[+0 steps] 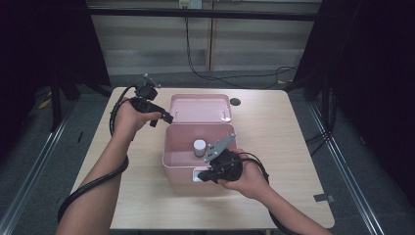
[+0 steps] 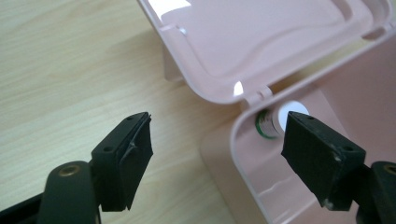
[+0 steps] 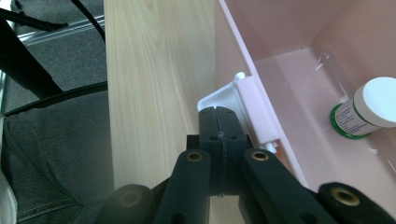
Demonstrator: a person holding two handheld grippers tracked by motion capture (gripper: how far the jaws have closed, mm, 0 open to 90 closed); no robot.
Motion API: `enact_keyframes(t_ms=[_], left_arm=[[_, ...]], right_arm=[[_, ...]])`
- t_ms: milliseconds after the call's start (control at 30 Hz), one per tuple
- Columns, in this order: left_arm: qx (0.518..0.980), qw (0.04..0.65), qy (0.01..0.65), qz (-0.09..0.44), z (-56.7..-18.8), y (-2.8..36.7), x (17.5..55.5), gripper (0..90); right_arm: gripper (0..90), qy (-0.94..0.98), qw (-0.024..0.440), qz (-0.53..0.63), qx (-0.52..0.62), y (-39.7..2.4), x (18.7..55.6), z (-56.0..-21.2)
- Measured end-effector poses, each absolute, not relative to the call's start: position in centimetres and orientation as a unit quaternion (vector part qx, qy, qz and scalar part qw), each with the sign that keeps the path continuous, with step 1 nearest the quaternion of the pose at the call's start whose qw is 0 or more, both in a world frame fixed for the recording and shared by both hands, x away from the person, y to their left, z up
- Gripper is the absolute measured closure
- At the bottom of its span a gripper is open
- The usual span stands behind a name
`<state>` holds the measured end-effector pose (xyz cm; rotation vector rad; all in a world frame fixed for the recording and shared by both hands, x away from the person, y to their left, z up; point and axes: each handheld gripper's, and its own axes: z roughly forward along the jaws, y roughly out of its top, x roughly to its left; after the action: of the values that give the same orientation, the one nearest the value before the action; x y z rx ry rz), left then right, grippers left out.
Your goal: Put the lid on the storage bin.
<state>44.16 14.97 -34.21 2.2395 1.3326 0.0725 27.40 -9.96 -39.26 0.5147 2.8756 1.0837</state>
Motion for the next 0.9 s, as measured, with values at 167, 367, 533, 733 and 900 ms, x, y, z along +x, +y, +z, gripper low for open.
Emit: enact_keyframes(t_ms=[167,367,533,733,900], left_arm=[[0.824,0.264,0.500,0.035,-34.3,15.0,45.6,23.6],[0.818,0.264,0.509,0.042,-35.3,14.7,47.1,23.7],[0.818,0.262,0.511,0.037,-36.0,14.1,47.8,23.7],[0.817,0.262,0.512,0.037,-36.3,13.6,48.4,23.7],[0.815,0.262,0.515,0.042,-36.4,13.7,49.0,23.7]], right_arm=[[90.0,0.922,0.010,0.349,0.167,-10.0,27.5,-39.3],[90.0,0.919,0.005,0.358,0.164,-10.2,27.6,-39.4],[90.0,0.917,-0.002,0.363,0.163,-10.3,27.9,-39.5],[90.0,0.923,0.009,0.354,0.151,-9.9,28.1,-39.3],[90.0,0.921,0.006,0.359,0.151,-10.0,28.1,-39.4]])
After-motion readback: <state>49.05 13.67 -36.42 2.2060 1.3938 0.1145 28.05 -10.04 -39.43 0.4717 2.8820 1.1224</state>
